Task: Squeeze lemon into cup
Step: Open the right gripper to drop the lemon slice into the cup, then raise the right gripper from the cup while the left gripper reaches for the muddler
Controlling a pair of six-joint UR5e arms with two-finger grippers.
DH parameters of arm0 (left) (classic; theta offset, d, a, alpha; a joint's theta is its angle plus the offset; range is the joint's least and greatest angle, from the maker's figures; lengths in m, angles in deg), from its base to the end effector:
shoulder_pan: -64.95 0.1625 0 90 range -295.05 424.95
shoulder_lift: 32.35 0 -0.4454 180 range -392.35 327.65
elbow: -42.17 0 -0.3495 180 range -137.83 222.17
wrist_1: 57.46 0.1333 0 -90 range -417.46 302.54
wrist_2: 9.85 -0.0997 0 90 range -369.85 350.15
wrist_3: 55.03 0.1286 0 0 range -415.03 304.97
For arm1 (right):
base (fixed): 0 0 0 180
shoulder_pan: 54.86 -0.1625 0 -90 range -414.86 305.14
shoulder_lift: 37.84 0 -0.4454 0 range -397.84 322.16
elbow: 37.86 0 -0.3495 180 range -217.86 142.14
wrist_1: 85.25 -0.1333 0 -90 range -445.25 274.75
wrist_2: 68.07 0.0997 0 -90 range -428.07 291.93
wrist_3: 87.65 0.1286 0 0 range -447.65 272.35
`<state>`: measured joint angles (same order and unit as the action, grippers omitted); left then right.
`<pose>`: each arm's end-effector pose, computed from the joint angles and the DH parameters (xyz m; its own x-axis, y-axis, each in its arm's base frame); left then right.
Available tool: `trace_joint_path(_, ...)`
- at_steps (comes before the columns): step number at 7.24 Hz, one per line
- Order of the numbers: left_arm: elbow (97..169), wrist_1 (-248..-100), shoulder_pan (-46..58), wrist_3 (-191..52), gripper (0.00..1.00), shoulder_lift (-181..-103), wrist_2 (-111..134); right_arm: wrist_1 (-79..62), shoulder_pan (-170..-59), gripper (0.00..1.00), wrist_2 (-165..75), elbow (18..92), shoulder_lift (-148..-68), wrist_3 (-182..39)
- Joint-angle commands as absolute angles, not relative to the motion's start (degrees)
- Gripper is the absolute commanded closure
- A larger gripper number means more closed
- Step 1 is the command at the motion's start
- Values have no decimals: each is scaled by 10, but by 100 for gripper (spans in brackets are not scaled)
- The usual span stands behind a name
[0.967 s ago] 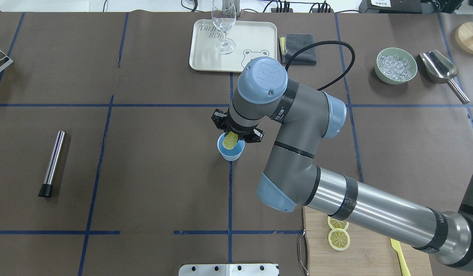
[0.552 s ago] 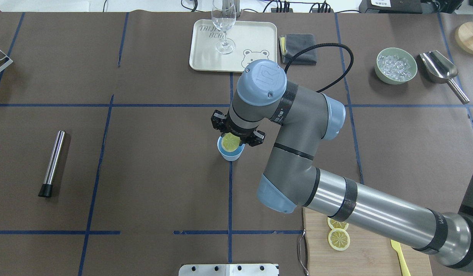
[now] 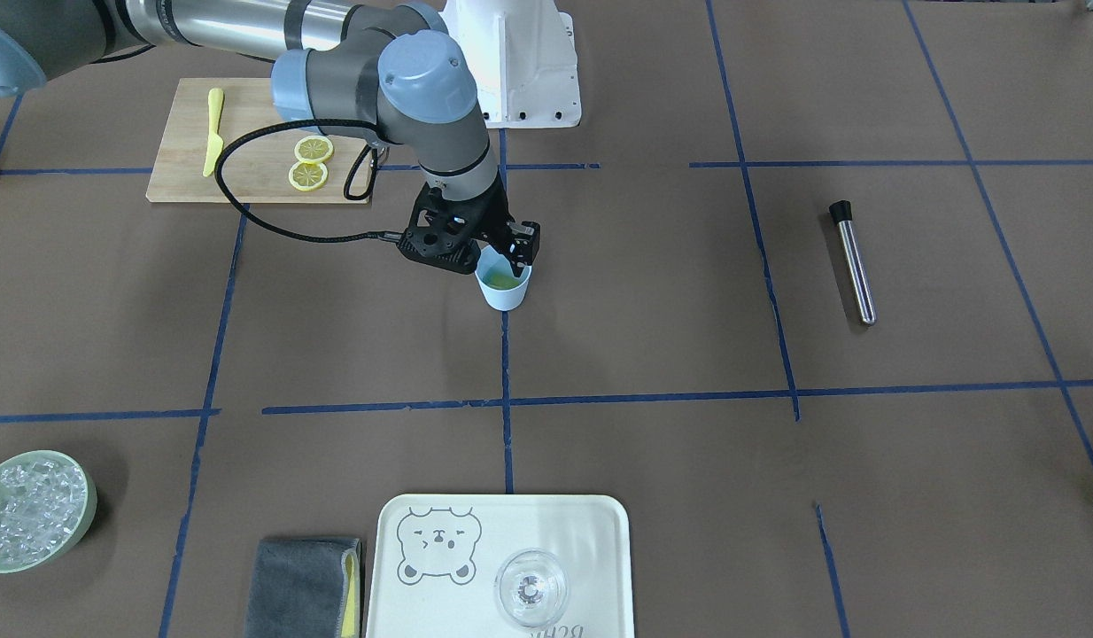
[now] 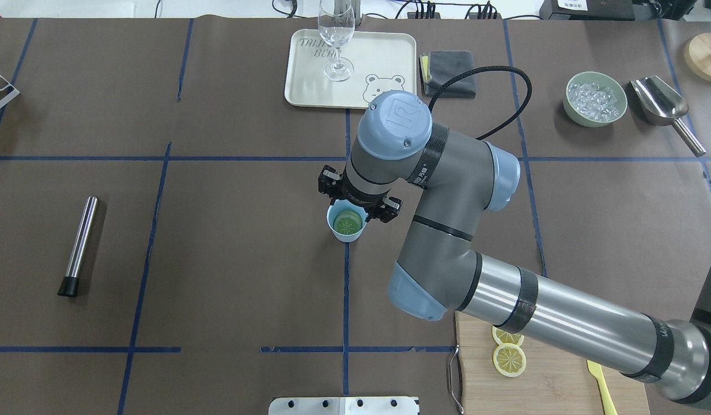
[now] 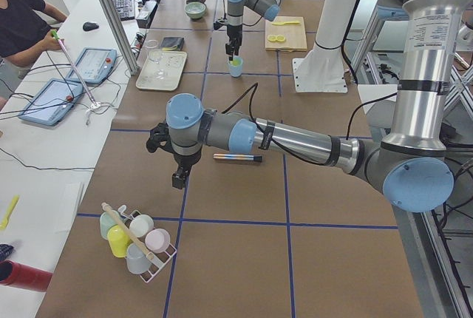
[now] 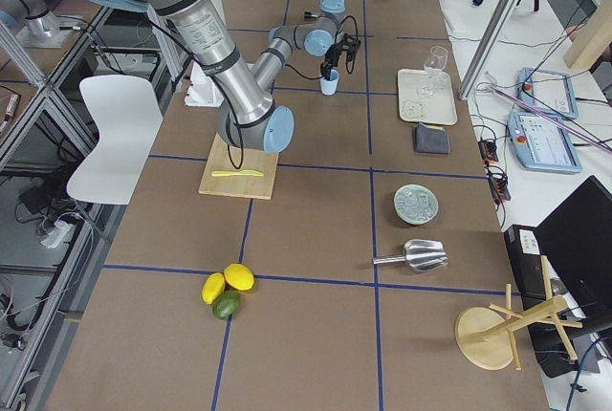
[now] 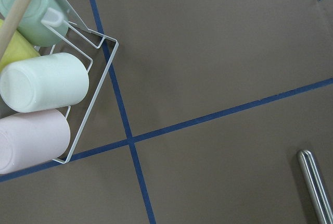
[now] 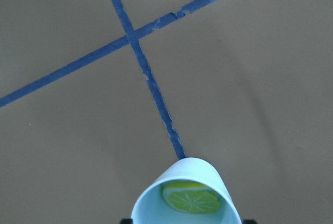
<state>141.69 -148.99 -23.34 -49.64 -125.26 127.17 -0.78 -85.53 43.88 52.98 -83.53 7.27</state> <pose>-0.0248 -0.4828 0.5931 0.6705 0.2870 -0.6842 -0.0923 0.9473 0.3069 -0.5698 -0.4370 0.2319 0.5238 0.4031 0.7505 -0.2703 0.9141 -0.3023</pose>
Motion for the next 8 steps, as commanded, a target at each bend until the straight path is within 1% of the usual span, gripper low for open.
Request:
trace_joint_path(1,1420,-1493,-217,-496,0,-1252,1272,-10,-865,0,470,543,-849,71)
trace_joint_path(2,1418,-1493,-195,-514,0,-1252,1286,-10,-888,0,495,575,-887,53)
trace_joint_path(3,1423,-1512,-158,-586,0,-1255,1308,-10,-912,0,509,619,-936,-1)
trace_joint_path(4,1424,-1567,-112,-660,0,-1255,1307,-10,-942,0,534,656,-988,-52)
trace_joint_path(6,1413,-1643,1,-747,0,-1256,1278,-10,-1006,0,581,690,-1061,-134)
trace_joint_path(8,1362,-1654,43,-841,0,-1267,1240,-11,-1043,0,595,690,-1103,-206)
